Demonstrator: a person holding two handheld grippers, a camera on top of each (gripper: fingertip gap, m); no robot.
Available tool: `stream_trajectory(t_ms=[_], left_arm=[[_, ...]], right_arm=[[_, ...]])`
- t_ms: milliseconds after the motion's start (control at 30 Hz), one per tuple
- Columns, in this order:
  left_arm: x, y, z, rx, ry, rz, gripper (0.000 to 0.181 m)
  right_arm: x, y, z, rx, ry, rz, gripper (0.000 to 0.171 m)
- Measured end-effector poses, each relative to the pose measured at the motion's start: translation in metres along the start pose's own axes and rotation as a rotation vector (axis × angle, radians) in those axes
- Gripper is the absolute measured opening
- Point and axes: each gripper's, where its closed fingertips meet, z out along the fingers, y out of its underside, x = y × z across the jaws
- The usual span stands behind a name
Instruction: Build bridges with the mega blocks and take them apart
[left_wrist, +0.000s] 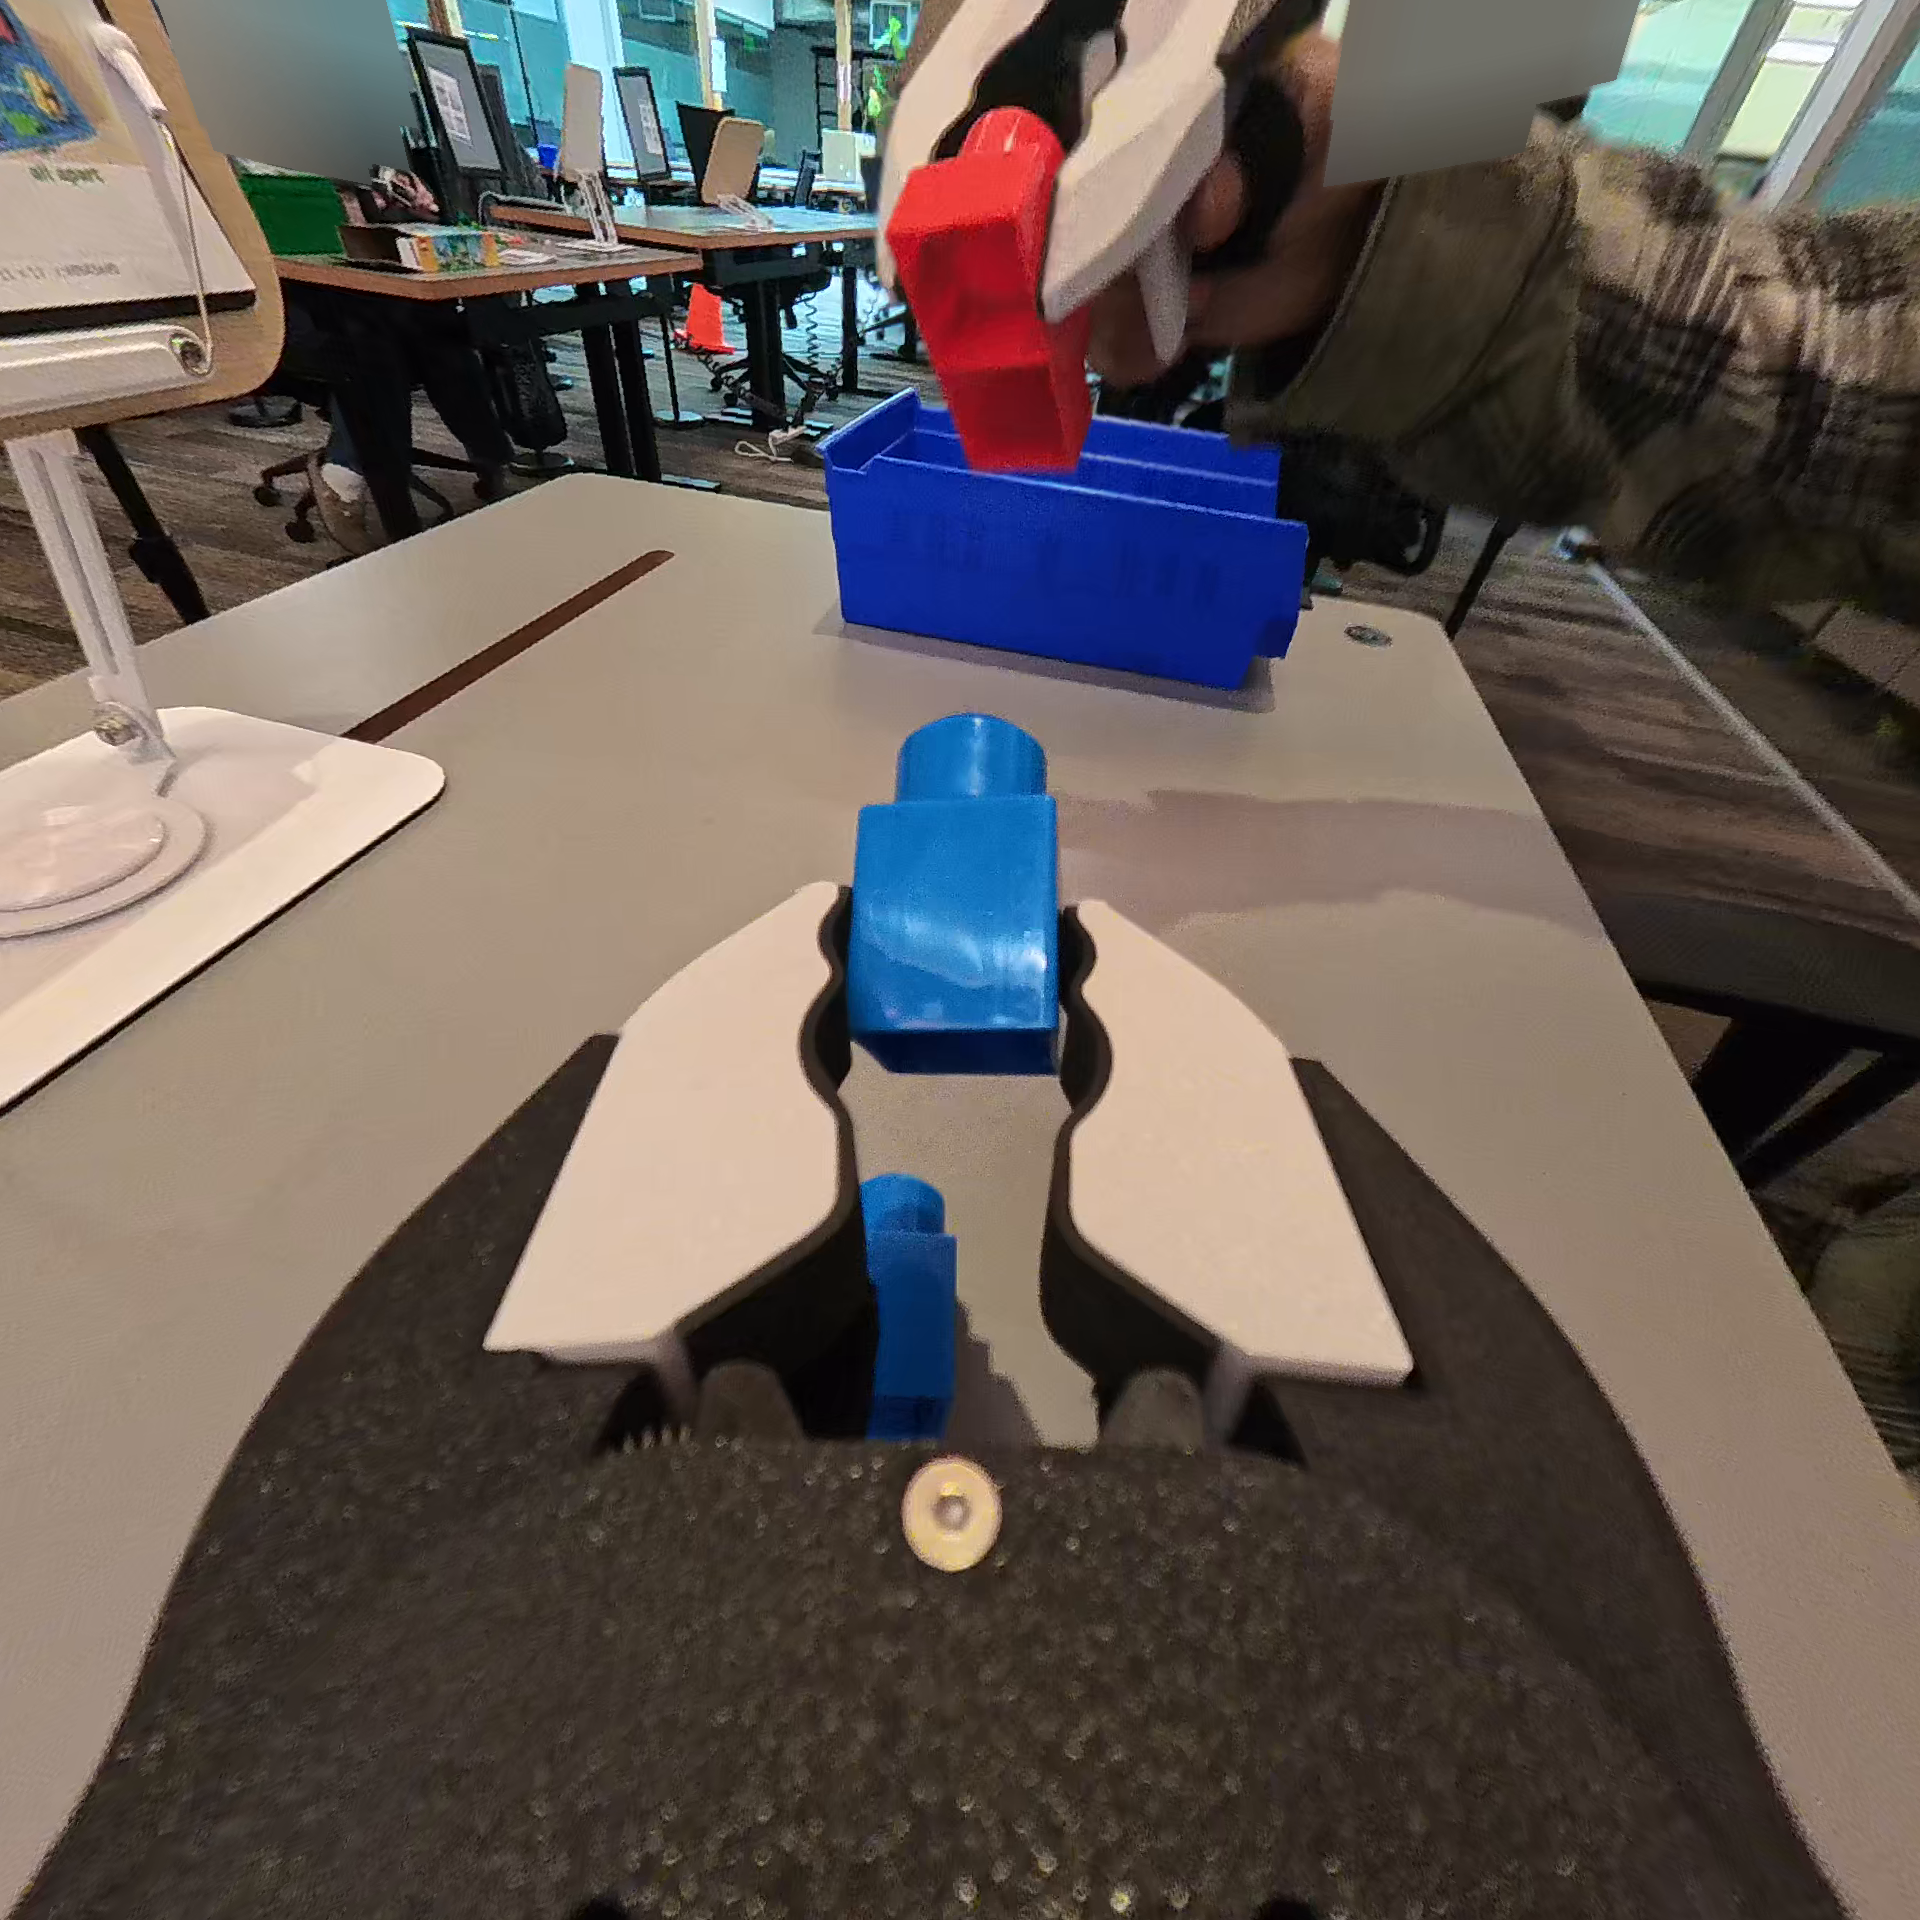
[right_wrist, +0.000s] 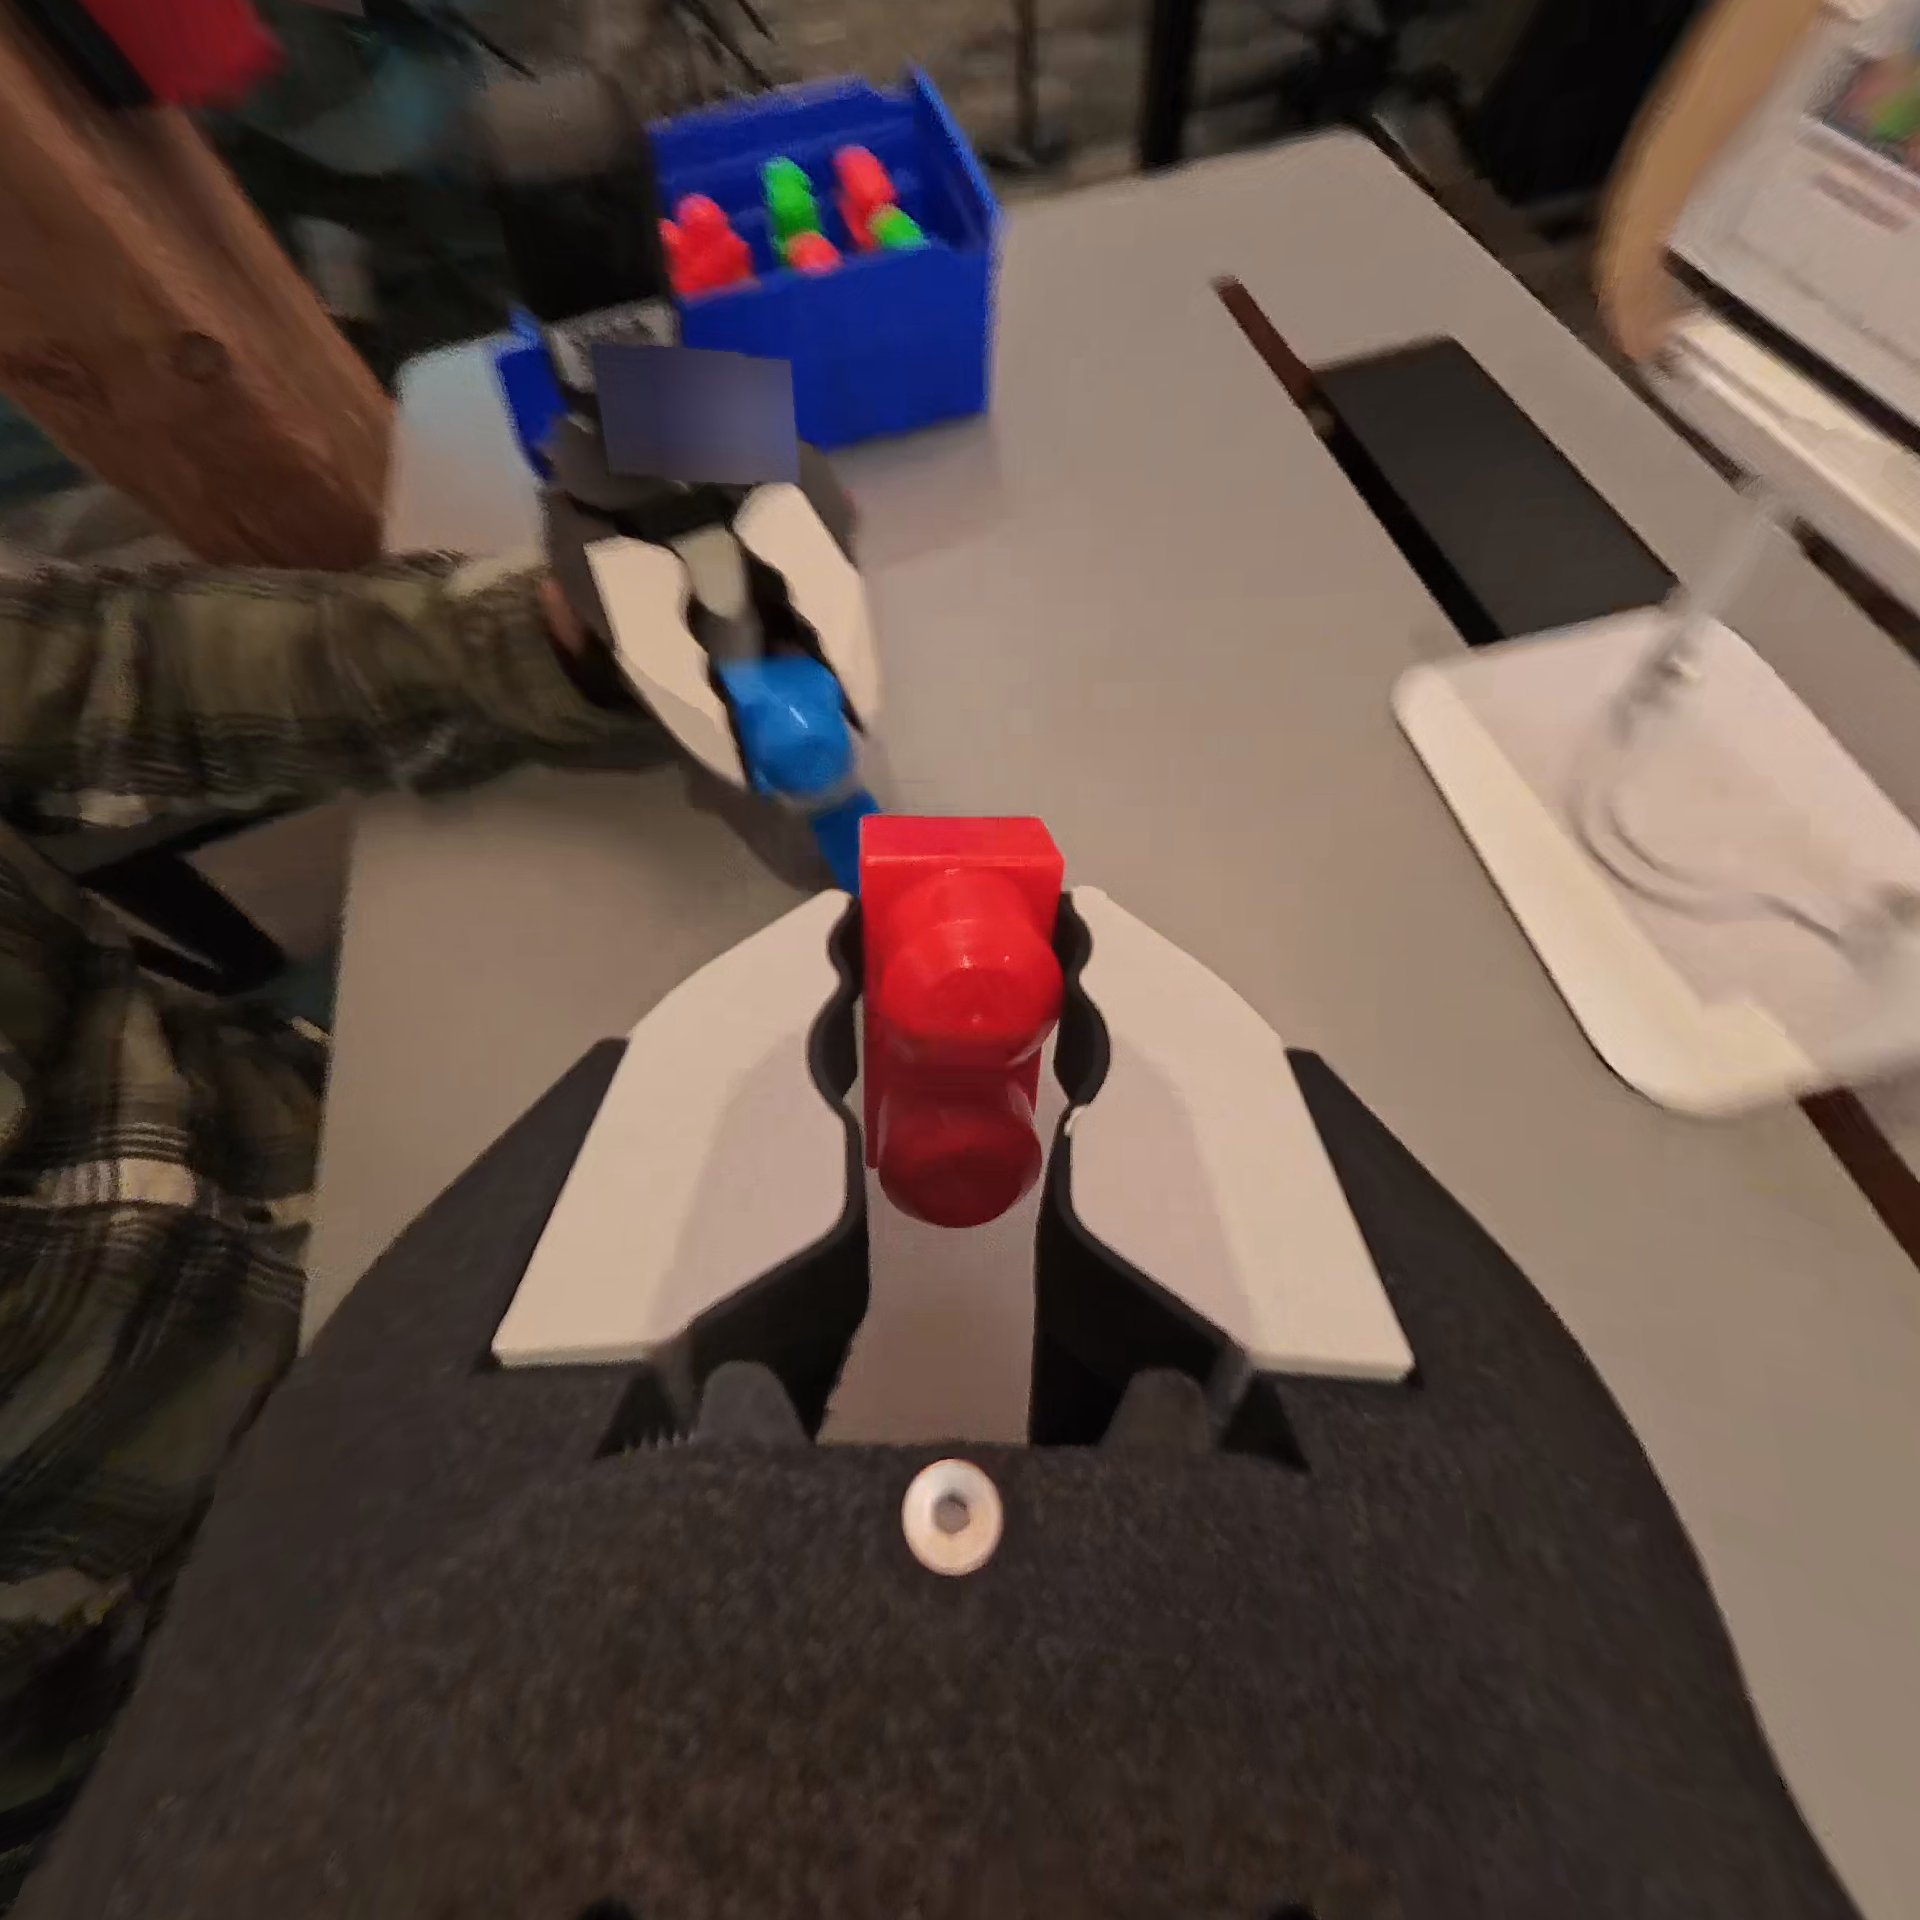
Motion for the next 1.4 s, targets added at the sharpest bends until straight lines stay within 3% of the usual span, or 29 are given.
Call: stream_trajectory(t_ms=[233, 333, 533, 767, 900, 1100, 1267, 1400], left_arm=[[-0.001, -0.008, -0.006, 0.013, -0.022, 0.031, 0.037], [0.001, -0.008, -0.006, 0.009, -0.022, 0.044, 0.037], [0.005, -0.001, 0.003, -0.031, -0.01, 0.062, 0.037], [0.002, 0.004, 0.003, -0.047, -0.012, 0.056, 0.037], [0.001, 0.004, 0.002, -0.048, -0.013, 0.053, 0.037], [0.001, 0.004, 0.001, -0.042, -0.008, 0.046, 0.037], [0.002, 0.001, 0.0, -0.03, -0.003, 0.048, 0.037], [0.005, 0.0, 0.001, -0.027, 0.01, 0.049, 0.037]], right_arm=[[0.087, 0.112, -0.187, -0.326, 0.53, 0.284, 0.034], [0.098, 0.173, -0.24, -0.406, 0.648, 0.448, 0.035], [0.107, 0.28, -0.278, -0.567, 0.773, 0.674, 0.035], [0.112, 0.336, -0.282, -0.648, 0.796, 0.804, 0.035], [0.115, 0.334, -0.278, -0.58, 0.785, 0.811, 0.038], [0.113, 0.307, -0.29, -0.554, 0.805, 0.733, 0.063], [0.108, 0.221, -0.273, -0.436, 0.777, 0.514, 0.07], [0.081, 0.141, -0.205, -0.33, 0.64, 0.277, 0.081]])
